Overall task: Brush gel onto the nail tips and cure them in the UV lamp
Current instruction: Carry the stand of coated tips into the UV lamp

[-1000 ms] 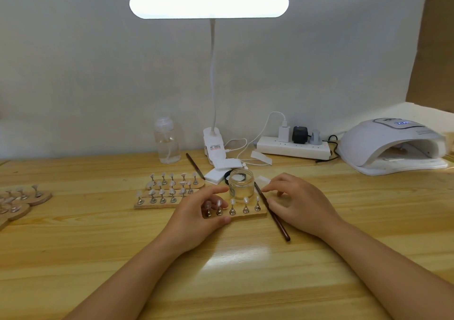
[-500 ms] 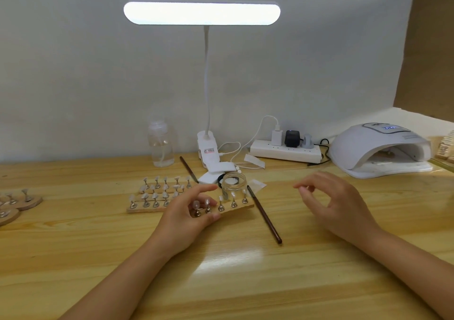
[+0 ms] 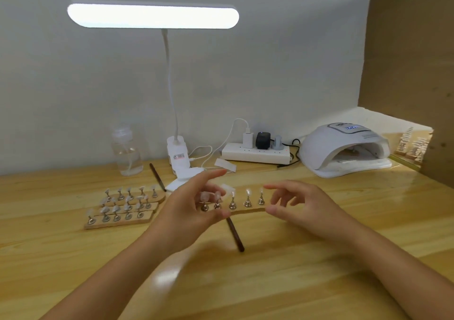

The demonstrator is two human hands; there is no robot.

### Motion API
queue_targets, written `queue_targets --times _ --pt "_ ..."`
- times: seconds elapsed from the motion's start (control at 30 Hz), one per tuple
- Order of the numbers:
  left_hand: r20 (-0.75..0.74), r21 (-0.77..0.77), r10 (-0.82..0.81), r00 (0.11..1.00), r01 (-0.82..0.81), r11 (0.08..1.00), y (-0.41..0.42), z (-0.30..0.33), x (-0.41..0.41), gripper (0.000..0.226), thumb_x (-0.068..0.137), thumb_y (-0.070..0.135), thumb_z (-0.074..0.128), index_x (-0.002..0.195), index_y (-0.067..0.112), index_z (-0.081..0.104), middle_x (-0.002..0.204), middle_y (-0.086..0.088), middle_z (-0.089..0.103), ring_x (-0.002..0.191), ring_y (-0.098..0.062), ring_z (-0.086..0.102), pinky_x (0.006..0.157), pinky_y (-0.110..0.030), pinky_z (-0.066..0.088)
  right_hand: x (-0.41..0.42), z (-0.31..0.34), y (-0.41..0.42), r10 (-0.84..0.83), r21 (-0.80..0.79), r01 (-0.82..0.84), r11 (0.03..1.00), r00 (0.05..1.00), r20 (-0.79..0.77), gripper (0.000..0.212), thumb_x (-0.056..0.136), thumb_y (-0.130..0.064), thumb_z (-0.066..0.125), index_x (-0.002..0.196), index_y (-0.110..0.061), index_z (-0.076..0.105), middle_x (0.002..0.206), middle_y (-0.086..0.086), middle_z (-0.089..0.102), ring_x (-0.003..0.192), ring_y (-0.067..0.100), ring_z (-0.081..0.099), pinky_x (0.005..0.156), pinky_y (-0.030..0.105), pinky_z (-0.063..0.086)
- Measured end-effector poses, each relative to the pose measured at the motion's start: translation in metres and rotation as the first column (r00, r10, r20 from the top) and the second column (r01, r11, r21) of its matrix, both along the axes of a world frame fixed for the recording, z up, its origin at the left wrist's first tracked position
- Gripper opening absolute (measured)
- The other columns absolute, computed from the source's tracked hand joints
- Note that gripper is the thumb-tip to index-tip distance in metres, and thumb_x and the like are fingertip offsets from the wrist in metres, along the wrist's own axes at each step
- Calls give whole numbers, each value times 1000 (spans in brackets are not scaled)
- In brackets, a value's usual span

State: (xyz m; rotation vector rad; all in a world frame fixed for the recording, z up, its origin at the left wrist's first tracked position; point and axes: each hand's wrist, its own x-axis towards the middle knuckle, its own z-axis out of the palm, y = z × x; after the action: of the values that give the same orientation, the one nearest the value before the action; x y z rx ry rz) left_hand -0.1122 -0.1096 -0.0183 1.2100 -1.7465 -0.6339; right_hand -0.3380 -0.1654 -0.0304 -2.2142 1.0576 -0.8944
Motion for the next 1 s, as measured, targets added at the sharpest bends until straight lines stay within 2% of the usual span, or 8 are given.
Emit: queue_targets --times 0.13,0.23,0.33,0.47,0.6,0.73,0.87,1.0 --pt "39 14 -61 997 60 998 -26 11 -27 66 73 9 72 113 49 40 101 9 58 96 -8 58 79 -15 51 -23 7 -7 -44 48 40 998 995 88 28 59 -53 64 86 -49 62 81 -25 66 77 -6 58 66 5 43" --pt "20 14 -98 995 98 995 -44 13 -51 66 72 8 73 109 52 39 101 11 55 95 -8 58 78 -16 52 -46 13 -13 -124 69 118 991 988 91 30 54 -56 66 84 -48 65 84 -27 65 77 -5 57 66 7 42" --pt "-62 2 -126 990 126 992 -67 10 -83 63 73 5 72 109 47 42 100 8 54 94 -15 58 79 -23 52 -76 18 -24 -210 117 198 973 973 96 32 49 -57 67 79 -46 68 84 -27 65 78 -6 57 64 8 41" --pt "-214 -35 -144 966 140 990 -99 2 -133 58 75 7 72 112 43 45 103 9 52 94 -11 58 79 -14 50 -118 22 -38 -330 246 271 930 913 241 29 44 -52 72 71 -41 73 86 -23 70 82 -11 60 65 6 41" --pt "-331 -10 -171 928 177 984 -131 -8 -176 63 73 9 75 120 38 44 115 4 51 95 -11 61 87 -28 51 -150 21 -50 -444 280 360 890 825 349 24 48 -38 74 72 -34 72 78 -24 69 73 -14 60 59 -1 40" --pt "-376 -14 -167 912 175 984 -157 -17 -208 66 71 9 76 110 47 39 116 10 48 101 -3 55 79 -12 49 -174 6 -57 -555 271 484 832 740 381 18 64 -15 77 78 -24 72 75 -19 68 71 -14 58 58 -2 38" --pt "-122 -190 -96 988 72 979 -166 -30 -217 62 76 23 74 124 40 38 118 24 39 105 20 35 85 4 27 -191 -2 -57 -661 258 615 745 630 407 19 68 -8 76 76 -24 70 76 -18 62 64 -14 55 54 -5 36" --pt "45 -242 -22 999 32 970 -175 -38 -212 67 81 30 67 138 27 32 130 21 31 118 10 24 92 6 12 -204 -3 -60 -724 222 709 669 556 408 26 70 -7 75 94 -14 68 76 -16 59 71 -9 49 54 -5 35"
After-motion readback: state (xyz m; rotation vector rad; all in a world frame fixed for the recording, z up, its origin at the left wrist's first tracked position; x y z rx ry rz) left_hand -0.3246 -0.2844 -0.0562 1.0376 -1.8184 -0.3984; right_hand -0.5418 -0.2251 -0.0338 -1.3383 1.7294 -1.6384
